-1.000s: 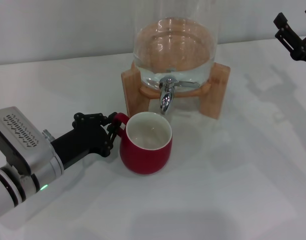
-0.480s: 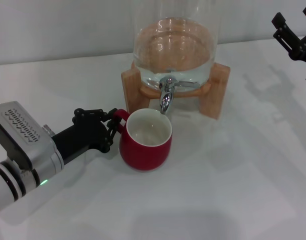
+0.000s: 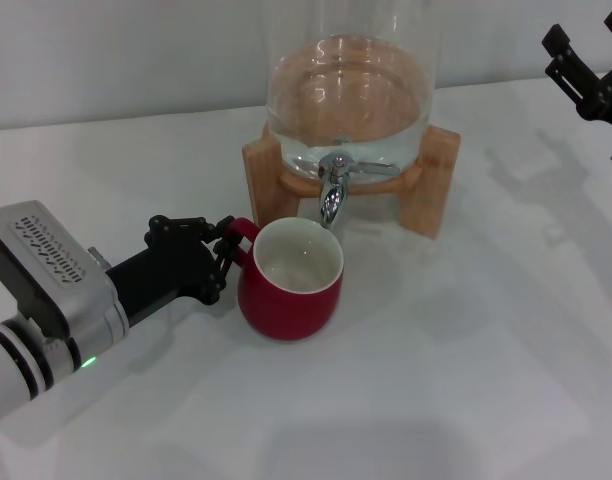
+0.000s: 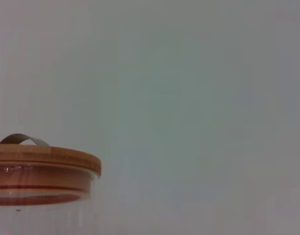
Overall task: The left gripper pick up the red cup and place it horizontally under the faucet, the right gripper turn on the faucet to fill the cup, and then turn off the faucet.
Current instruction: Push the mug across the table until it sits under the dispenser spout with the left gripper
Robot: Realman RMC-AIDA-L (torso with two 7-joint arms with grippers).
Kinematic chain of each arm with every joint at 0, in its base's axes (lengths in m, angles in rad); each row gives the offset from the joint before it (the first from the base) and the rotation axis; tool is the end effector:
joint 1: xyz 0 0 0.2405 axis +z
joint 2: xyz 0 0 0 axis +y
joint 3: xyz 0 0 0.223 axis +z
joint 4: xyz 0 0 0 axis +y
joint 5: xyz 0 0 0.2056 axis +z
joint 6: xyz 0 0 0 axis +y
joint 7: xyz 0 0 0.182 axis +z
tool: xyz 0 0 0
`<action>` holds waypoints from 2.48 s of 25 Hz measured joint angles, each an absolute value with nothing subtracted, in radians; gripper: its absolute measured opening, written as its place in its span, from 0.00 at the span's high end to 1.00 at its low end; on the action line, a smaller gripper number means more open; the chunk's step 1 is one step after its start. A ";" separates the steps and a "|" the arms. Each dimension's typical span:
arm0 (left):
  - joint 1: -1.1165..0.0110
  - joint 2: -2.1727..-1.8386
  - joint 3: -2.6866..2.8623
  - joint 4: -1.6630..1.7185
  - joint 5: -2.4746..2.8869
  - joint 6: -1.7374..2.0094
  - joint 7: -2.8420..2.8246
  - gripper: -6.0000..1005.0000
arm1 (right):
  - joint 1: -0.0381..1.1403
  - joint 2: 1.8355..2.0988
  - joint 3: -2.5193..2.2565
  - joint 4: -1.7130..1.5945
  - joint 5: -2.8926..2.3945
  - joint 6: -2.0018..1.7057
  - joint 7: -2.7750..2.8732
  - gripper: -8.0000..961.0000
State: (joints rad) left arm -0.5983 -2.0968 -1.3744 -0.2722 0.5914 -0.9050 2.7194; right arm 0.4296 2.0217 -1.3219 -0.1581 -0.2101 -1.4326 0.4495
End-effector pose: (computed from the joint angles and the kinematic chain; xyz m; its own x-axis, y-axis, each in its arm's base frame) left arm -0.2051 0.3583 -0.1106 0.9223 -0.0555 0.3824 0.1943 -0.7887 -0.5833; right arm 0.2635 0.3552 0.0700 0.5751 0.2982 -0.7618 -0.7060 -0.2897 -0.6463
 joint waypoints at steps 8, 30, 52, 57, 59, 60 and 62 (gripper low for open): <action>-0.598 -2.097 -1.373 -0.273 0.595 -0.905 2.720 0.91 | 0.430 2.023 -1.322 -0.159 -0.210 -1.434 0.450 0.11; -0.596 -2.097 -1.362 -0.276 0.587 -0.895 2.714 0.85 | 0.430 2.023 -1.333 -0.170 -0.210 -1.434 0.451 0.11; -0.613 -2.094 -1.324 -0.276 0.592 -0.870 2.686 0.74 | 0.434 2.023 -1.337 -0.170 -0.210 -1.434 0.451 0.11; -0.616 -2.094 -1.324 -0.277 0.594 -0.870 2.686 0.71 | 0.434 2.023 -1.338 -0.170 -0.210 -1.435 0.451 0.11; -0.617 -2.094 -1.324 -0.277 0.595 -0.870 2.686 0.70 | 0.434 2.023 -1.338 -0.170 -0.210 -1.436 0.451 0.11; -0.619 -2.094 -1.324 -0.277 0.595 -0.870 2.686 0.70 | 0.434 2.023 -1.338 -0.170 -0.210 -1.436 0.451 0.11; -0.621 -2.094 -1.324 -0.278 0.595 -0.870 2.686 0.69 | 0.434 2.023 -1.338 -0.170 -0.210 -1.436 0.451 0.11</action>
